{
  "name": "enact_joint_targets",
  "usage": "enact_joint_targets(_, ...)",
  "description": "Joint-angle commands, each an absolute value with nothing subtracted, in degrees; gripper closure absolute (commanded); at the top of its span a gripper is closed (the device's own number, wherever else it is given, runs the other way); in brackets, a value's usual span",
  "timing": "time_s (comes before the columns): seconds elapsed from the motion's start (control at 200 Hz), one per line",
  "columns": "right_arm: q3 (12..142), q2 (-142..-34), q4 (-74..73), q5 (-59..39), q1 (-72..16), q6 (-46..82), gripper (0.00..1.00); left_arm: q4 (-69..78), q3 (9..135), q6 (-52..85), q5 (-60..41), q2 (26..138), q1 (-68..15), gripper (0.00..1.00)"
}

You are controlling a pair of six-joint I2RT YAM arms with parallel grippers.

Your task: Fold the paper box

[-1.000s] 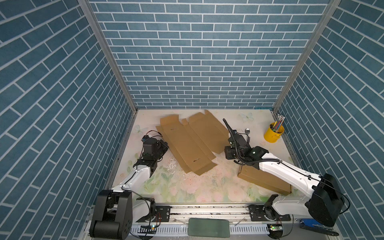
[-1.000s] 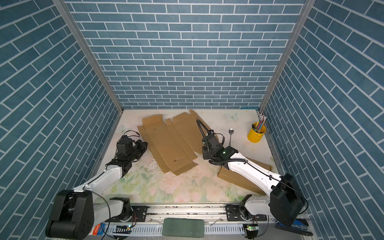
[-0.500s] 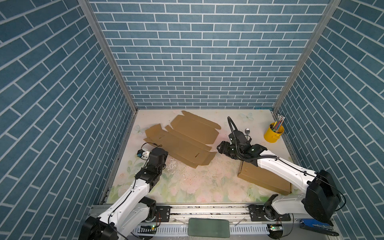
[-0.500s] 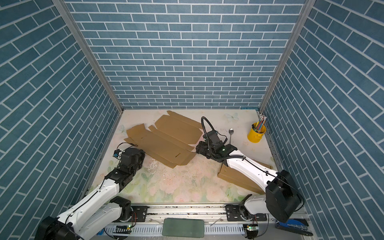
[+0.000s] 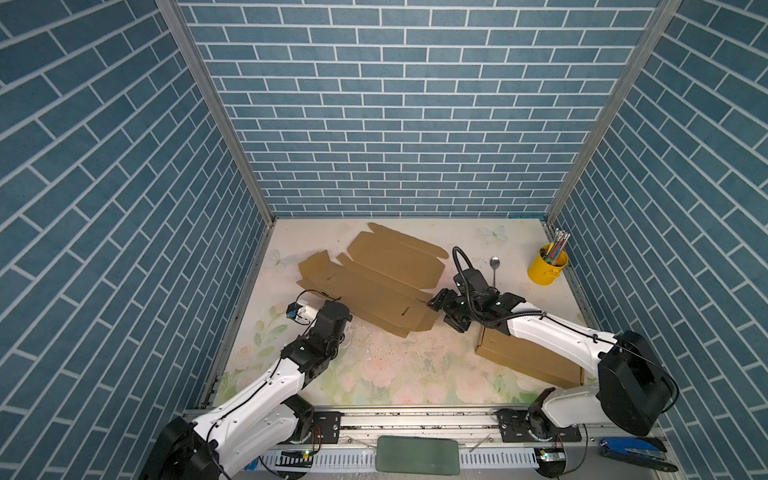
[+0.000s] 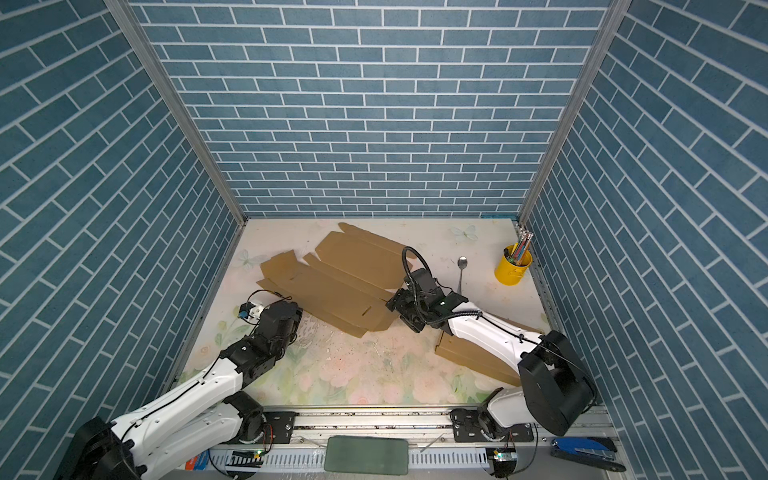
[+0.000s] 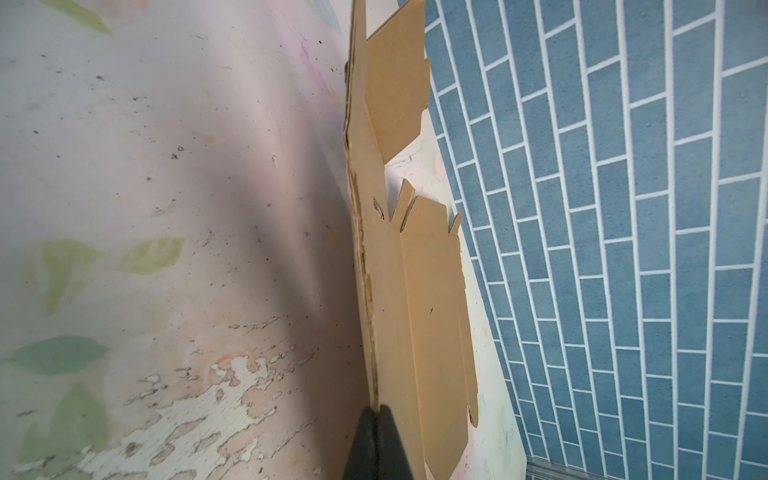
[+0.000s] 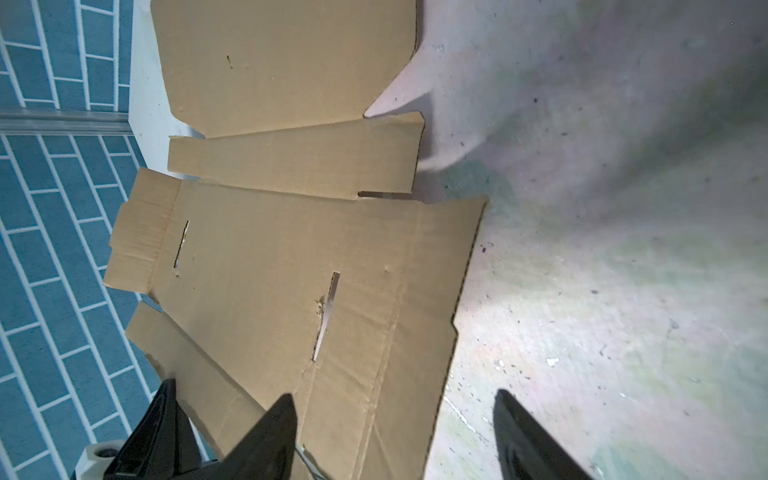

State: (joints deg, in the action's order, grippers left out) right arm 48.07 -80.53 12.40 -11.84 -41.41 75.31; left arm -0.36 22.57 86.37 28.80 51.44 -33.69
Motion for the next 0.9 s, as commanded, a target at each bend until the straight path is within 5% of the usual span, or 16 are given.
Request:
enact_joint_targets(0.0,44.7,-83.0,4.8,-13.3,-41.6,83.1,0.31,-1.0,22.6,86.4,31.7,51.6,-35.7,0.99)
enact_joint_targets(0.25,41.8,-84.4,-2.9,-12.6,-41.8,88.6,0.67,-3.7,24.4,83.7,31.2,50.9,-36.7,0.94)
enact_joint_targets(0.34,41.4,-84.5,-4.2,-12.1,-41.7,89.1,0.79,-9.2,27.6,81.6,30.0,50.3,-36.7,0.81)
enact_joint_targets(0.495,42.4,-86.1,-4.2,-12.1,-40.9,87.6,0.86,-24.0,34.5,77.7,29.0,48.0,-37.1,0.57)
enact_joint_targets(0.66,45.9,-87.1,2.1,-12.8,-39.0,80.2,0.90,-31.7,37.4,75.4,29.3,45.0,-37.6,0.52)
enact_joint_targets(0.895,61.6,-94.2,27.1,-21.4,-37.1,49.2,0.97,-31.4,43.6,61.7,29.7,49.0,-37.4,0.43)
